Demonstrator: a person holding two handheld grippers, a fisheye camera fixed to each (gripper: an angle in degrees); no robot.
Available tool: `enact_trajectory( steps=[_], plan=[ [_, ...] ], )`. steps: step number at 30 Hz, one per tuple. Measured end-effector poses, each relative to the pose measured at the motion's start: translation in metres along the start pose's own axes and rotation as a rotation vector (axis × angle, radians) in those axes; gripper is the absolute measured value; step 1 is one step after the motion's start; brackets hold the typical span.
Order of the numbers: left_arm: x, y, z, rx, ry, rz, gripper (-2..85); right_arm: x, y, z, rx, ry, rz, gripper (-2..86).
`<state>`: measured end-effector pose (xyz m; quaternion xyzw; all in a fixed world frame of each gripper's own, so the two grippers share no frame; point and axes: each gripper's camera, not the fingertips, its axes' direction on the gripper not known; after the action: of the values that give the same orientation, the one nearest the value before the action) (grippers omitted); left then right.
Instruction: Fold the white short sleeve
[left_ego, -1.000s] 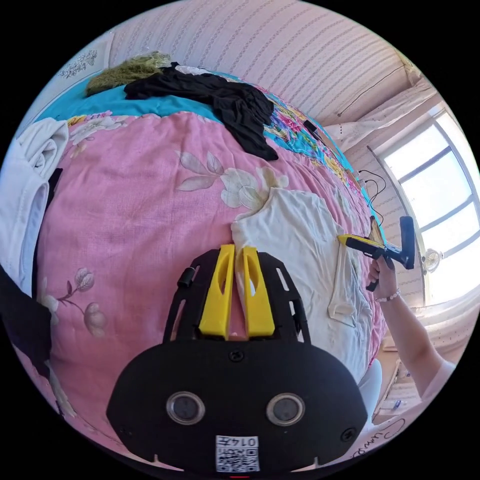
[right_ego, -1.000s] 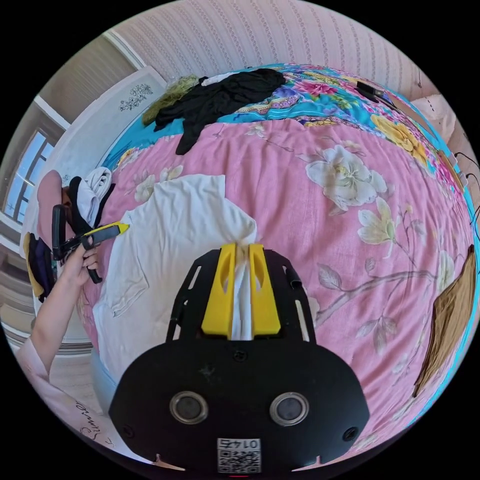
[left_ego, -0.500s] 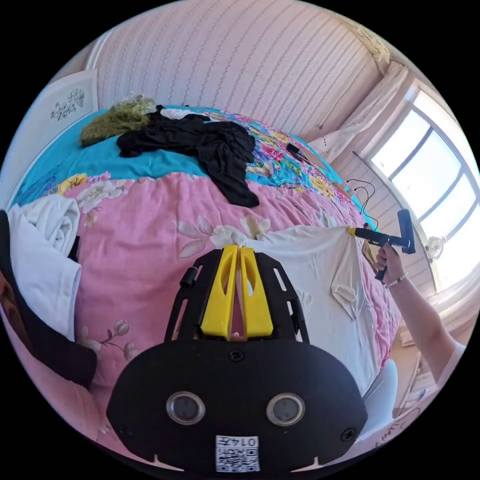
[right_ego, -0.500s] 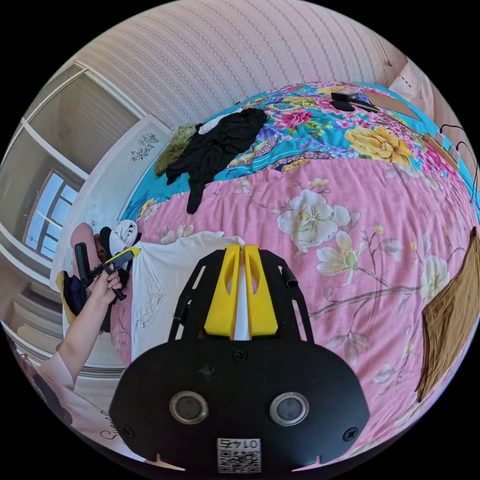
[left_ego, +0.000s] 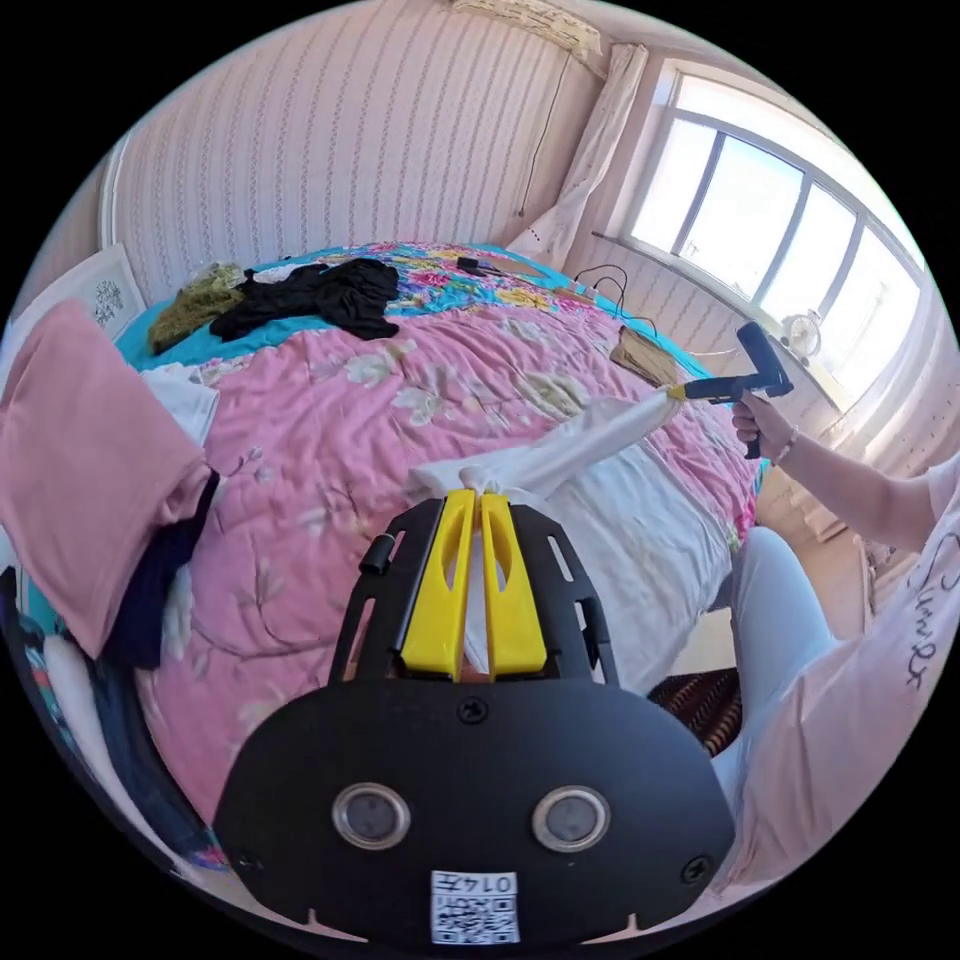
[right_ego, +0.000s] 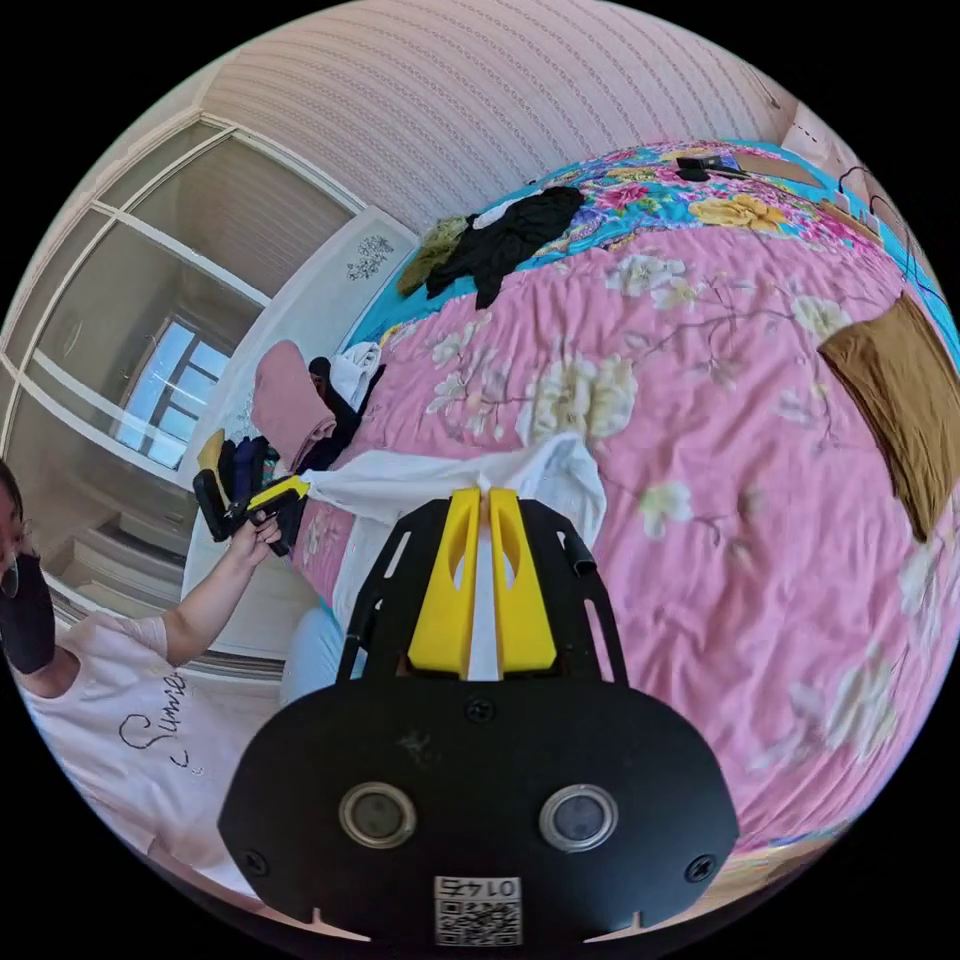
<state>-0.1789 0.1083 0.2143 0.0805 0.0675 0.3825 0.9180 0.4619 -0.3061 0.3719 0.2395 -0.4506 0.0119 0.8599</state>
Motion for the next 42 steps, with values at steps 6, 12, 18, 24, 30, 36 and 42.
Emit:
enact_trajectory(
  steps=[6, 12, 18, 24, 30, 36, 42],
  plan=[
    [0.047, 0.083, 0.013, -0.125, 0.013, -0.119, -1.0, -0.001, 0.107, 0.010, -0.114, 0.055, 0.074, 0.8],
    [0.075, 0.116, 0.028, -0.216, -0.046, -0.093, -0.5, -0.006, 0.164, 0.010, -0.143, 0.083, 0.092, 1.1],
    [0.070, 0.126, 0.028, -0.285, -0.161, -0.215, 6.2, -0.002, 0.193, 0.003, -0.140, 0.108, 0.121, 2.1],
    [0.076, 0.117, 0.002, -0.152, -0.080, -0.220, 5.0, -0.028, 0.200, -0.013, -0.022, 0.141, 0.048, 4.3],
    [0.099, 0.084, 0.060, -0.153, -0.029, -0.241, 7.9, -0.051, 0.178, 0.049, -0.162, 0.162, -0.007, 7.7],
    [0.089, 0.085, 0.093, -0.227, 0.048, -0.292, 4.5, -0.045, 0.193, 0.065, -0.230, 0.081, 0.011, 3.6],
    [0.089, 0.106, 0.061, -0.166, 0.127, -0.217, -0.8, -0.046, 0.230, 0.037, -0.232, -0.030, -0.093, 1.7]
  ],
)
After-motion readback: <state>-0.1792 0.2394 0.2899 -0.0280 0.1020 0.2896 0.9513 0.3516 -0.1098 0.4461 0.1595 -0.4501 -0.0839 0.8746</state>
